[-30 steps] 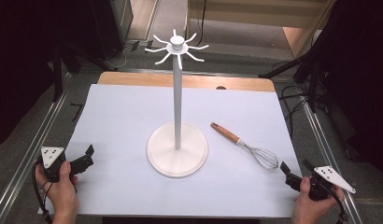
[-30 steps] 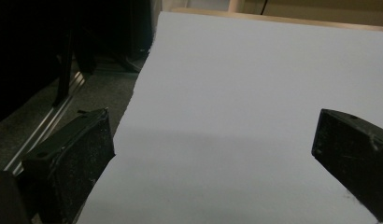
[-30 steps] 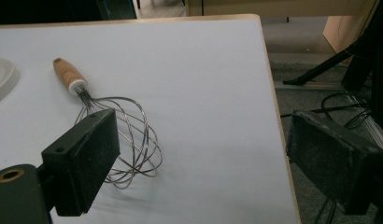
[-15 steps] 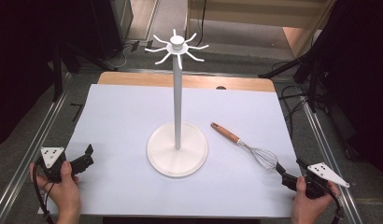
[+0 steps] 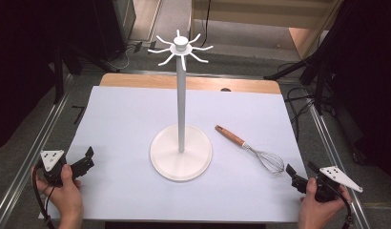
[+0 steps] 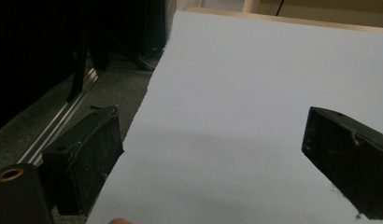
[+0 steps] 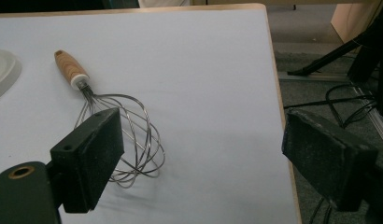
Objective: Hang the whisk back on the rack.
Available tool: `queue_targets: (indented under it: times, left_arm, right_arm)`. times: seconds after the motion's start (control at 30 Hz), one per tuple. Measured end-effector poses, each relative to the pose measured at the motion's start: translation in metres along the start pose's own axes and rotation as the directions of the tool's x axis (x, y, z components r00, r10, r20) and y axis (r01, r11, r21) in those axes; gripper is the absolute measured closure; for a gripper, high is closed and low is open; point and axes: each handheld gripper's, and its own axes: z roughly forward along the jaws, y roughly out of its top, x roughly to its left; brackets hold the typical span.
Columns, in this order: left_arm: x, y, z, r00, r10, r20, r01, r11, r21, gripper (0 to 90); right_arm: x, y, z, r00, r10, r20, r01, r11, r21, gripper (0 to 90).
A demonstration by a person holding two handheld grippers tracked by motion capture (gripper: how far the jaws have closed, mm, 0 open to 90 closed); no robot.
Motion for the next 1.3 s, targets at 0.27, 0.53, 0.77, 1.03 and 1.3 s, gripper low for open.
queue_targets:
  times: [0.27, 0.53, 0.77, 1.03, 1.3]
  left_arm:
    - [-0.001, 0.000, 0.001, 1.0000, 0.006, -0.003, -0.006, 1.0000, 0.005, 7.5]
    - [-0.002, 0.000, 0.001, 0.9998, 0.018, -0.003, -0.018, 0.9998, 0.011, 7.5]
    - [-0.003, 0.000, 0.002, 0.9995, 0.031, -0.003, -0.031, 0.9993, 0.019, 7.5]
    - [-0.004, 0.001, 0.002, 0.9992, 0.040, 0.000, -0.040, 0.9989, 0.024, 7.5]
    - [-0.005, 0.001, 0.003, 0.9987, 0.051, -0.003, -0.051, 0.9983, 0.029, 7.5]
  right_arm:
    - [0.005, 0.005, -0.001, 0.9956, -0.019, -0.092, 0.024, 0.9983, 0.053, 13.9]
    - [0.013, 0.018, -0.001, 0.9847, -0.084, -0.153, 0.098, 0.9913, 0.088, 23.1]
    - [0.021, 0.031, 0.009, 0.9750, -0.152, -0.162, 0.179, 0.9697, 0.166, 23.8]
    - [0.032, 0.048, 0.019, 0.9535, -0.216, -0.211, 0.261, 0.9398, 0.220, 36.2]
    - [0.040, 0.062, 0.031, 0.9395, -0.246, -0.238, 0.304, 0.9206, 0.246, 36.0]
